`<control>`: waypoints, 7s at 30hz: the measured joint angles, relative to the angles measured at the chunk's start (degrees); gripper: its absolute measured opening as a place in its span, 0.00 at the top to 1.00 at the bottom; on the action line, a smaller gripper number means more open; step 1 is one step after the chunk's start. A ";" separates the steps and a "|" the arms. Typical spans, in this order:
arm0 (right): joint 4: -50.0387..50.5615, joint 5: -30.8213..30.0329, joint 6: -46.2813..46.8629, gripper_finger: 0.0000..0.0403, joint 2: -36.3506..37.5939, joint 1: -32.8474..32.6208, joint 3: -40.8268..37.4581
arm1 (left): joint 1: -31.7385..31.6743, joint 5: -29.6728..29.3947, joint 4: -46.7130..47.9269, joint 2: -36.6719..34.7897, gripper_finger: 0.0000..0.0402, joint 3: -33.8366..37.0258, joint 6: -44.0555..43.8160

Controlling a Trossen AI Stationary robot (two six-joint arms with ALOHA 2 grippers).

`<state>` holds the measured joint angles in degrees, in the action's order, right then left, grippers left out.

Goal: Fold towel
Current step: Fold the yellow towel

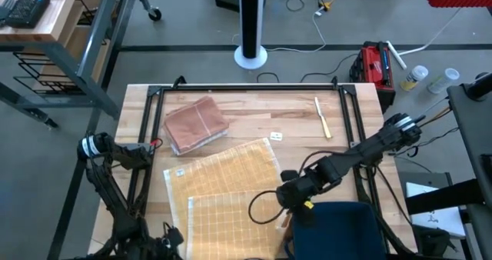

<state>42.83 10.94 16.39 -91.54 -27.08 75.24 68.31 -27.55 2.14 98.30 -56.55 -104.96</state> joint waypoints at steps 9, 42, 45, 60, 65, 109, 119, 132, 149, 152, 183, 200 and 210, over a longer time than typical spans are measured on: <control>0.46 -0.74 -5.80 0.77 0.13 -7.39 3.41 | -0.06 -2.54 7.55 -0.04 0.91 0.00 -0.64; 28.20 -39.27 -20.95 1.00 0.32 -9.06 -0.57 | -0.16 -4.07 9.46 -0.09 0.90 0.00 -0.81; 28.03 -38.02 -18.74 0.99 2.39 -9.30 0.18 | -0.15 -4.00 9.46 -0.21 0.90 0.00 -1.12; 14.81 -36.44 -5.81 1.00 14.96 -9.41 4.73 | 0.52 -2.59 12.72 -2.01 0.85 -7.41 -0.36; 13.72 -36.41 -5.90 0.99 14.94 -9.41 4.63 | 0.70 3.11 17.51 -1.98 0.77 -6.71 -11.33; 7.82 -38.03 -11.51 0.99 7.83 -7.75 3.57 | -16.76 3.78 41.92 -2.84 0.71 7.92 -0.12; 7.51 -38.06 -11.69 0.99 6.94 -6.83 3.57 | -16.61 2.92 42.46 -2.82 0.97 4.28 2.38; 0.85 -38.00 -13.79 1.00 6.94 -5.36 -0.10 | -16.16 2.79 59.66 -3.10 1.00 -3.73 1.56; -5.98 -37.55 -21.16 0.99 6.29 -3.24 -0.45 | -7.97 -17.27 57.52 -15.62 0.98 -2.44 0.92; -5.82 -37.52 -21.41 0.99 6.49 -2.73 0.45 | -9.22 -10.80 57.03 -14.55 0.94 -0.59 0.08; -5.88 -36.22 -18.26 0.99 5.87 -2.62 -0.17 | -9.49 -5.78 28.28 -7.87 0.65 16.73 3.31; -10.42 -36.18 -16.43 0.99 5.87 -2.62 -4.12 | -9.70 7.23 40.92 -7.91 0.68 12.11 -8.71; -12.28 -35.99 -18.51 0.99 5.87 -2.00 -5.02 | -9.70 3.18 38.99 -7.80 0.66 13.31 -6.96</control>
<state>30.55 -25.05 -2.12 -85.67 -29.08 70.22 58.61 -24.37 41.13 90.50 -43.24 -111.91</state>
